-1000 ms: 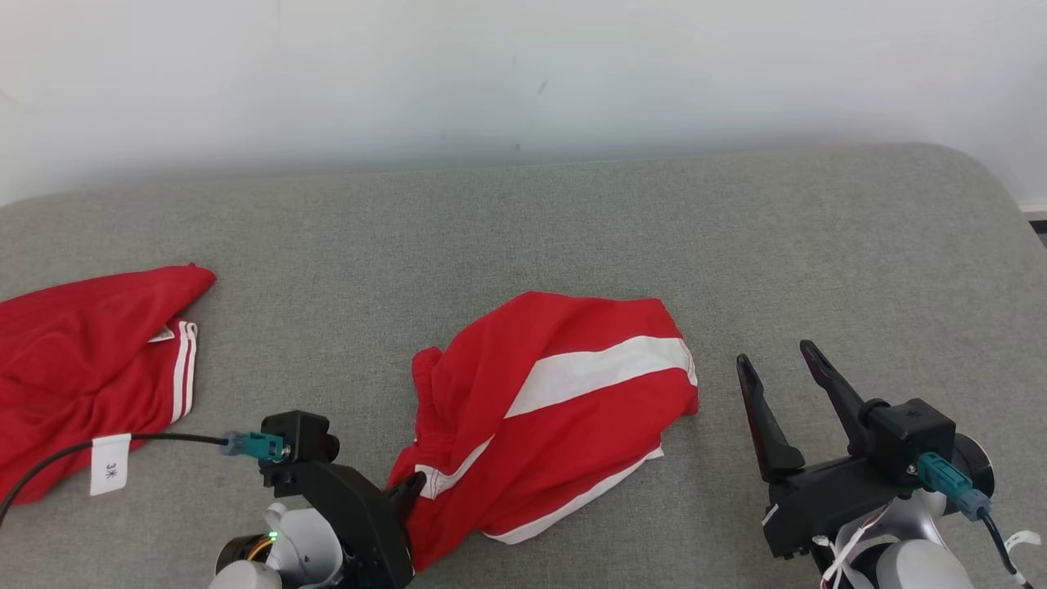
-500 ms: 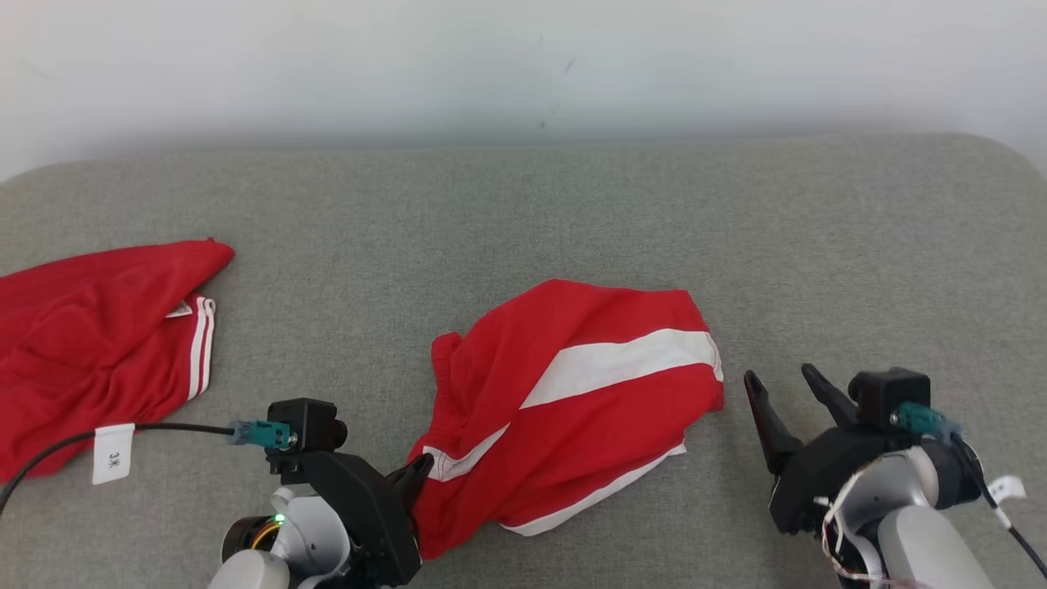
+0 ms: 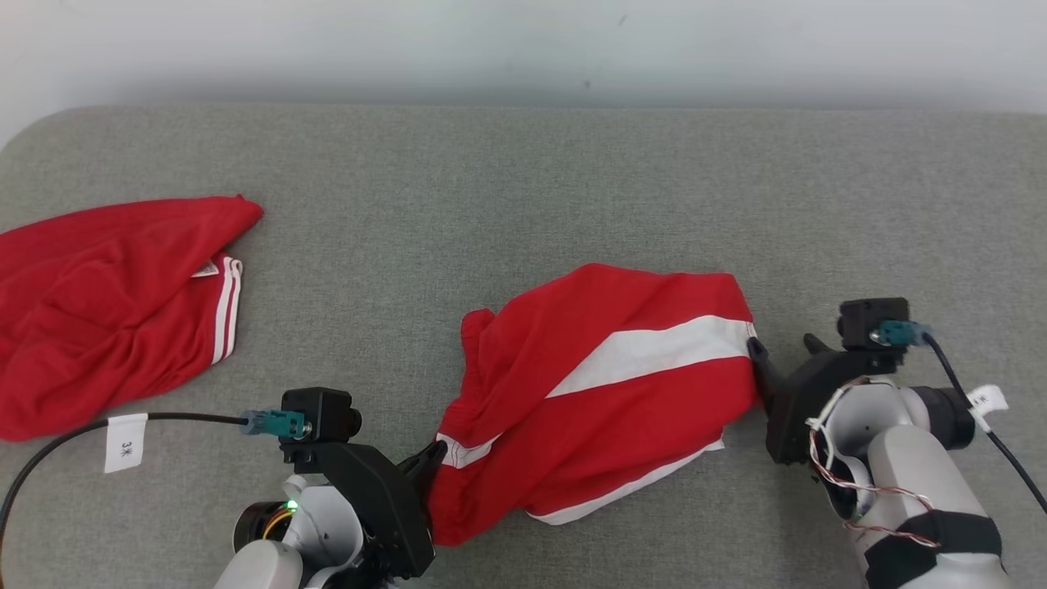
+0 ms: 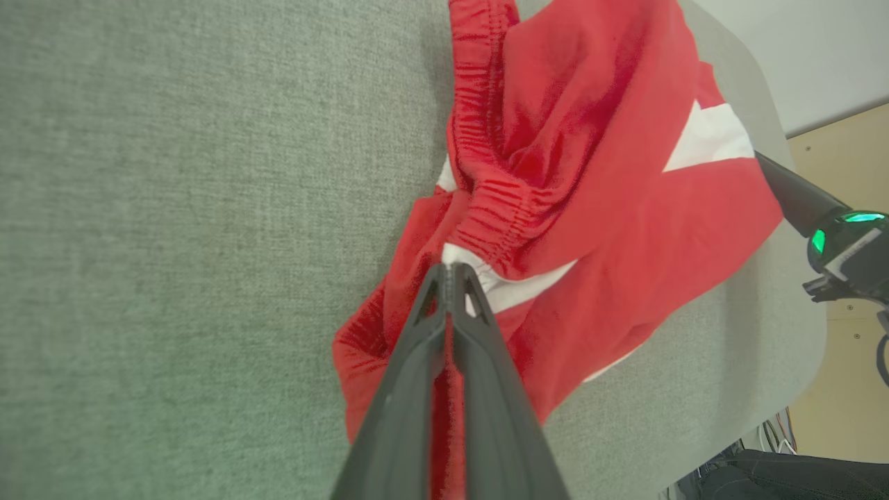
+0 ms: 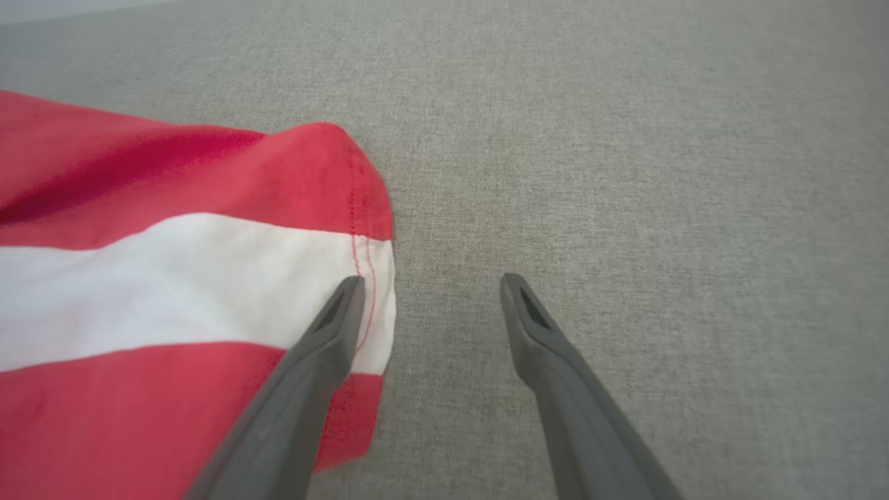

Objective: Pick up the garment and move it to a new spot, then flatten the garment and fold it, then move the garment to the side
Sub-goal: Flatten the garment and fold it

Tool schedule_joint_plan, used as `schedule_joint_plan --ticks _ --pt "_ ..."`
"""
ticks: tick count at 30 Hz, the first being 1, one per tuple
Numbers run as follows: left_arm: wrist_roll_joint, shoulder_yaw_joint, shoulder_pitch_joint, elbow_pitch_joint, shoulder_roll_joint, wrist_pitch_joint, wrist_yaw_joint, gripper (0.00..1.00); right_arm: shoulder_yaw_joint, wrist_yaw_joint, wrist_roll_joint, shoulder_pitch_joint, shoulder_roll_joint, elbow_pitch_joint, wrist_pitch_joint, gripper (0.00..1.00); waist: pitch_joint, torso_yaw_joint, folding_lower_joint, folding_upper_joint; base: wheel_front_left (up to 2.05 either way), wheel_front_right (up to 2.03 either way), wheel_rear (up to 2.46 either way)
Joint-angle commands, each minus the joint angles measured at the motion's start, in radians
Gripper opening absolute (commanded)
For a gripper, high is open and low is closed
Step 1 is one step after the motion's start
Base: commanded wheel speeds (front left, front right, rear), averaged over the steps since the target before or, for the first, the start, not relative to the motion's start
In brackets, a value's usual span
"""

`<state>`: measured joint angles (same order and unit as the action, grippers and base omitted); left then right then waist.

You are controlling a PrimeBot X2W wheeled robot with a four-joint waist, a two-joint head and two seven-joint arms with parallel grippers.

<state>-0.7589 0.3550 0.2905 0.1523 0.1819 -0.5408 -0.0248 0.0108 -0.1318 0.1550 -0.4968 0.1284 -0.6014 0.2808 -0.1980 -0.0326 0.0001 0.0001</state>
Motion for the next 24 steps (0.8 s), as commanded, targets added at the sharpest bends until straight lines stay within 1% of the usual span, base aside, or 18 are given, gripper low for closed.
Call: schedule_joint_plan --ticks 1,3,5,6,7,8,9,10,11,12,13,14,16,18,21,22,24 --pt "0.001 0.000 0.013 0.002 0.001 0.005 0.005 0.00 -0.010 0.002 -0.017 -0.021 -0.006 -0.021 0.009 1.00 -0.008 -0.010 -0.0001 -0.0001 0.00 0.00 0.00" --pt "0.002 0.000 0.016 0.006 0.000 0.011 0.006 0.00 0.000 0.002 -0.041 -0.035 0.003 -0.060 0.041 1.00 -0.009 -0.013 -0.0001 -0.0001 0.00 0.00 0.00" --pt "0.002 0.003 0.016 0.010 -0.003 0.013 0.004 0.00 -0.001 0.002 -0.045 -0.050 -0.009 -0.087 0.066 1.00 -0.007 -0.017 -0.0001 -0.0001 0.00 0.00 0.00" --pt "0.001 0.004 0.016 0.012 -0.005 0.015 0.004 0.00 -0.003 0.002 -0.042 -0.053 -0.015 -0.094 0.074 0.93 -0.006 -0.019 -0.0001 -0.0001 0.00 0.00 0.00" --pt "0.000 0.006 0.016 0.014 -0.006 0.017 0.005 0.00 -0.010 0.002 -0.045 -0.054 -0.017 -0.102 0.085 0.54 -0.005 -0.020 -0.0001 -0.0001 0.00 0.00 0.00" --pt "-0.001 0.007 0.015 0.016 -0.007 0.018 0.005 0.00 -0.018 0.002 -0.047 -0.057 -0.018 -0.111 0.096 0.48 -0.002 -0.020 -0.0001 -0.0001 0.00 0.00 0.00" --pt "-0.002 0.008 0.013 0.017 -0.008 0.020 0.005 0.00 -0.024 0.002 -0.044 -0.059 -0.019 -0.117 0.108 0.46 0.000 -0.021 -0.0001 -0.0001 0.00 0.00 0.00" --pt "-0.003 0.008 0.012 0.019 -0.008 0.020 0.005 0.00 -0.031 0.002 -0.039 -0.058 -0.021 -0.125 0.123 0.38 0.002 -0.021 -0.0001 -0.0001 0.00 0.00 0.00" --pt "-0.005 0.009 0.010 0.021 -0.009 0.021 0.005 0.00 -0.040 0.002 -0.033 -0.054 -0.022 -0.131 0.142 0.36 0.005 -0.021 -0.0001 -0.0001 0.00 0.00 0.00" --pt "-0.006 0.009 0.008 0.024 -0.009 0.023 0.006 0.00 -0.045 0.002 -0.029 -0.052 -0.022 -0.135 0.161 0.29 0.008 -0.021 -0.0001 -0.0001 0.00 0.00 0.00" --pt "-0.008 0.009 0.007 0.026 -0.010 0.023 0.006 0.00 -0.050 0.002 -0.026 -0.050 -0.021 -0.138 0.176 0.20 0.011 -0.020 -0.0001 -0.0001 0.00 0.00 0.00" --pt "-0.009 0.009 0.005 0.028 -0.010 0.025 0.006 0.00 -0.058 0.002 -0.026 -0.049 -0.019 -0.135 0.182 0.00 0.013 -0.020 -0.0001 -0.0001 0.00 0.00 0.00" --pt "-0.009 0.009 0.004 0.031 -0.010 0.028 0.004 0.00 -0.065 0.002 -0.025 -0.047 -0.009 -0.123 0.177 0.00 0.015 -0.018 -0.0001 -0.0001 0.00 0.00 0.00" --pt "-0.001 0.005 0.009 0.029 -0.010 0.043 0.003 0.00 -0.070 0.002 -0.027 -0.052 -0.001 -0.107 0.149 0.00 0.018 -0.017 -0.0001 -0.0001 0.00 0.00 0.00" --pt "0.012 -0.012 0.023 0.025 -0.014 0.093 0.004 0.00 -0.064 0.002 -0.015 -0.065 -0.001 -0.080 0.094 0.00 0.026 -0.013 -0.0001 -0.0001 0.00 0.00 0.00" --pt "0.012 -0.012 0.023 0.025 -0.014 0.093 0.004 0.00 -0.064 0.002 -0.015 -0.065 -0.001 -0.080 0.094 0.00 0.026 -0.013 -0.0001 -0.0001 0.00 0.00 0.00" --pt "0.011 -0.029 0.035 0.017 -0.023 0.145 0.014 0.00 -0.057 0.002 0.007 -0.074 -0.006 -0.061 0.051 0.00 0.034 -0.011 -0.0001 -0.0001 0.00 0.00 0.00"
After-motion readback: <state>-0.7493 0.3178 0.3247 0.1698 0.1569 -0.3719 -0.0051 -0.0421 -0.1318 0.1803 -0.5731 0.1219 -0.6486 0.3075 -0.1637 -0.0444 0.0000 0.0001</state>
